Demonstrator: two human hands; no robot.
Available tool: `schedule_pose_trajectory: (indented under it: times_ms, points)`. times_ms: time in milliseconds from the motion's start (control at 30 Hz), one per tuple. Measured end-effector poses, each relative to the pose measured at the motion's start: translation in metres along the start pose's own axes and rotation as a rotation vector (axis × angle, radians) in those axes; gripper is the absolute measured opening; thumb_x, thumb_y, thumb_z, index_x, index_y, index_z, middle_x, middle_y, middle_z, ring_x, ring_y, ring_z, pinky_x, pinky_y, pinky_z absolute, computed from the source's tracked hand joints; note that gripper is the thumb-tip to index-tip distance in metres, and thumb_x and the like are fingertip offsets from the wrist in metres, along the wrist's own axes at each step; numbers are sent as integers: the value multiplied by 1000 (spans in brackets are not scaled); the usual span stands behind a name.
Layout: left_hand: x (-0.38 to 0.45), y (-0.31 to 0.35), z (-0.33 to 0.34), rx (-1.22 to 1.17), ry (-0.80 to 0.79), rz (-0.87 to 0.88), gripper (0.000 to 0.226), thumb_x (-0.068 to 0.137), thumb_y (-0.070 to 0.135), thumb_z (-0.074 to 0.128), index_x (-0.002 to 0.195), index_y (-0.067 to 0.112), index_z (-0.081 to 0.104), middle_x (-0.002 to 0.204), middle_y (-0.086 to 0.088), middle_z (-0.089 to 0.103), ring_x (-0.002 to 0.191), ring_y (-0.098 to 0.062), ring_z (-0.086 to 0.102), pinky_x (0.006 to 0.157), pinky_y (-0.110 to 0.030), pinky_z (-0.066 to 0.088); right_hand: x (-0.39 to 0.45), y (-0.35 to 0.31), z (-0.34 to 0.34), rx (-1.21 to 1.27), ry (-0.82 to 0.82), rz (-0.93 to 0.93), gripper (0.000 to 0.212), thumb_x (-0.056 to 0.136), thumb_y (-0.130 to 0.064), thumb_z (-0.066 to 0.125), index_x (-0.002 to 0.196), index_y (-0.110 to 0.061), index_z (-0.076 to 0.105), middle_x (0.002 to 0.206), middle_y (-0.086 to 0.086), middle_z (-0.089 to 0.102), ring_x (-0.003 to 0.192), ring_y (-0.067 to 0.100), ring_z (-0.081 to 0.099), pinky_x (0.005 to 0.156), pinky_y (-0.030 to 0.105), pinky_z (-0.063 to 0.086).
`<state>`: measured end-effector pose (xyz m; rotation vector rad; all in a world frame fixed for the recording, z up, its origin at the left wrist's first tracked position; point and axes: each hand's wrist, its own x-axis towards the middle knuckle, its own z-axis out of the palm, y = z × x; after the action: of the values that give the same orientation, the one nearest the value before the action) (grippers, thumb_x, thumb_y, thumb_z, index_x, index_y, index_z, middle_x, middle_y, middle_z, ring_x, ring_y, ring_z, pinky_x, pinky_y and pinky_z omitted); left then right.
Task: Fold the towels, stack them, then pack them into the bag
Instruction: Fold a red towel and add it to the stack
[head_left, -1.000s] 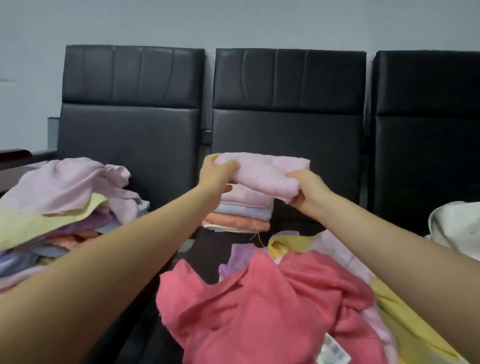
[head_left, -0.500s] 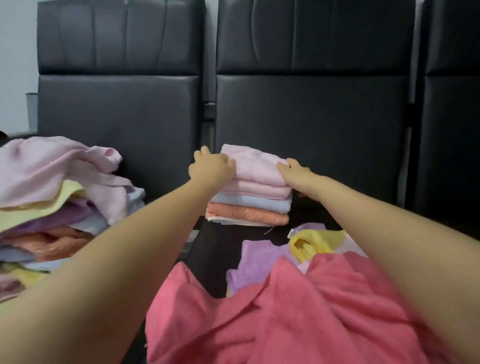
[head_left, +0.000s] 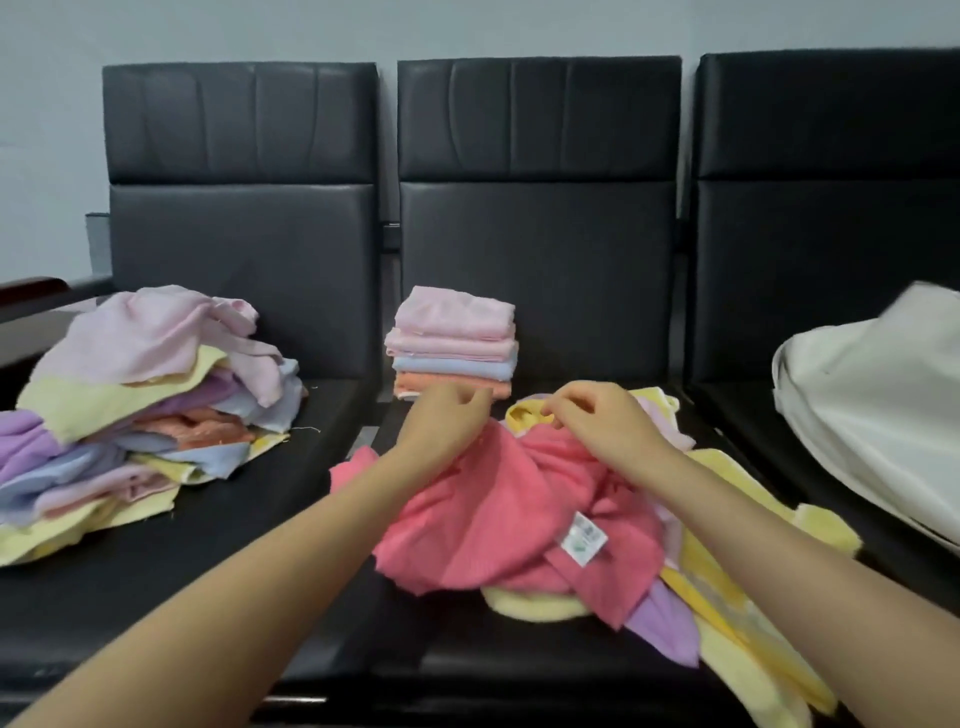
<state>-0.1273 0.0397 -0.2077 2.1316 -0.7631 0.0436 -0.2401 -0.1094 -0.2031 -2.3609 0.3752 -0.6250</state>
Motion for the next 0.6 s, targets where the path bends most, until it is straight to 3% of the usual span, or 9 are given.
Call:
schedule_pose_trajectory:
  times_ms: [67,133,167,267,367,467,533,600]
  points:
    - [-20,-2,-4,159,-53,12,46,96,43,45,63,14,57,64,1,64,59,-15,57,64,-33,47,-14,15,-7,-184,46,75,25,91,-32,61,109,-17,69,100,-1,66,100,11,60,86,33,48]
    - [-33,-4,-5,234,-96,-48,50,93,57,45,68,16,57,67,4,65,63,-12,57,67,-34,46,-24,23,-15,-213,-6,277,58,87,-49,63,134,-17,53,123,7,58,121,25,53,95,34,43]
    - [-37,-6,-3,231,-139,-91,52,91,61,47,70,15,58,70,1,65,65,-14,59,69,-35,48,-28,26,-15,-192,-65,354,66,85,-55,63,137,-16,50,127,8,57,123,28,52,94,34,42]
    - [-41,-14,3,162,-246,-134,44,88,57,57,77,14,57,79,-5,60,70,-17,57,68,-36,49,-40,29,-9,-142,-183,306,27,88,-48,62,96,-22,62,88,0,66,97,22,63,87,34,48]
    - [-34,-8,-3,-331,-261,-158,16,93,35,60,95,20,66,97,-6,65,80,-15,55,69,-29,44,-38,20,-11,175,-38,267,25,92,-32,64,72,-18,57,67,-5,58,67,11,55,65,27,45]
    - [-20,5,-23,-759,-82,-176,16,94,34,59,86,24,69,83,7,59,82,-13,53,65,-25,38,-23,5,-27,628,197,290,15,94,-26,63,85,-14,65,81,1,62,75,12,57,66,24,45]
    - [-12,12,-38,-930,74,-157,18,97,27,54,88,17,65,79,7,60,77,-9,55,63,-23,40,-13,-4,-41,959,336,341,13,94,-25,63,89,-13,65,88,5,66,78,14,61,70,27,49]
    - [-6,12,-48,-985,177,-163,18,98,22,52,83,17,61,79,5,61,77,-11,56,64,-24,43,-8,-10,-54,1112,408,368,11,94,-24,63,91,-13,64,84,2,65,74,11,61,65,24,52]
